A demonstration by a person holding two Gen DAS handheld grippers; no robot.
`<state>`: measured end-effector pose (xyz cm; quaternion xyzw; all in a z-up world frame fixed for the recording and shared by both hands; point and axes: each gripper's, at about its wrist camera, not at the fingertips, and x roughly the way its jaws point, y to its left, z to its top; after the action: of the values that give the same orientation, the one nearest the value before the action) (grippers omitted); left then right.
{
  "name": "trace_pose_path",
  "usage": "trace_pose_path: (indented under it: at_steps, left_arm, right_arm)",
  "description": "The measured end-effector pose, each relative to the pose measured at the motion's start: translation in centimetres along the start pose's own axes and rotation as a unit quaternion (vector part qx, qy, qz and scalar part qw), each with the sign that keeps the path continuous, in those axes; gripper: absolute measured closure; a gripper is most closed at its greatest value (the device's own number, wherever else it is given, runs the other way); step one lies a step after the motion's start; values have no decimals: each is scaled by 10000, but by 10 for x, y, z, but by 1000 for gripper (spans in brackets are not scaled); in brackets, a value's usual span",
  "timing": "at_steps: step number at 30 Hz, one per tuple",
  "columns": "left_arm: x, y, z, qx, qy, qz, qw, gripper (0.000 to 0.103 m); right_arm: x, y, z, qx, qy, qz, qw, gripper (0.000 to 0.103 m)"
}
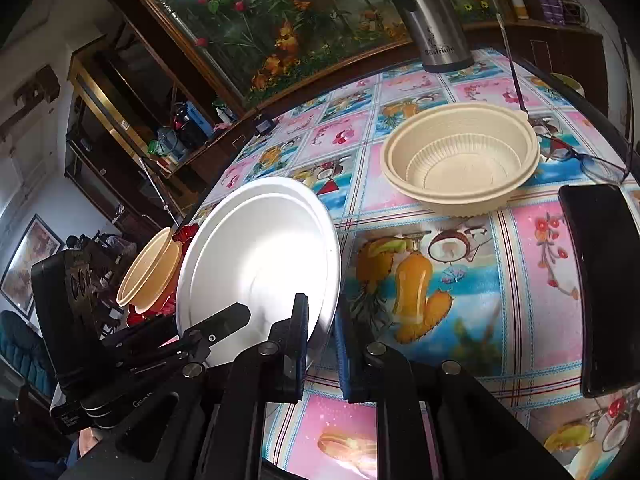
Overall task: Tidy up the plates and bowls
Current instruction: 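Carry the white bowl with the left tool toward the plate stack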
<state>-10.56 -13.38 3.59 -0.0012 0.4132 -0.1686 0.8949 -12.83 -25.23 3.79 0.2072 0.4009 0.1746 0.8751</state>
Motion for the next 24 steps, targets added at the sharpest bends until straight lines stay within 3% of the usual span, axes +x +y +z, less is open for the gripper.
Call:
trace_pose_path:
  at_steps: [9,24]
  left_arm:
    - [-6,0,0,110,-139,-104,9998,70]
    - [-24,28,0,-97,-398,151,9990,70]
  right_arm:
    - [-7,4,0,29,-36,-186,9998,89]
    - [14,29,7,-162,47,59,9998,89]
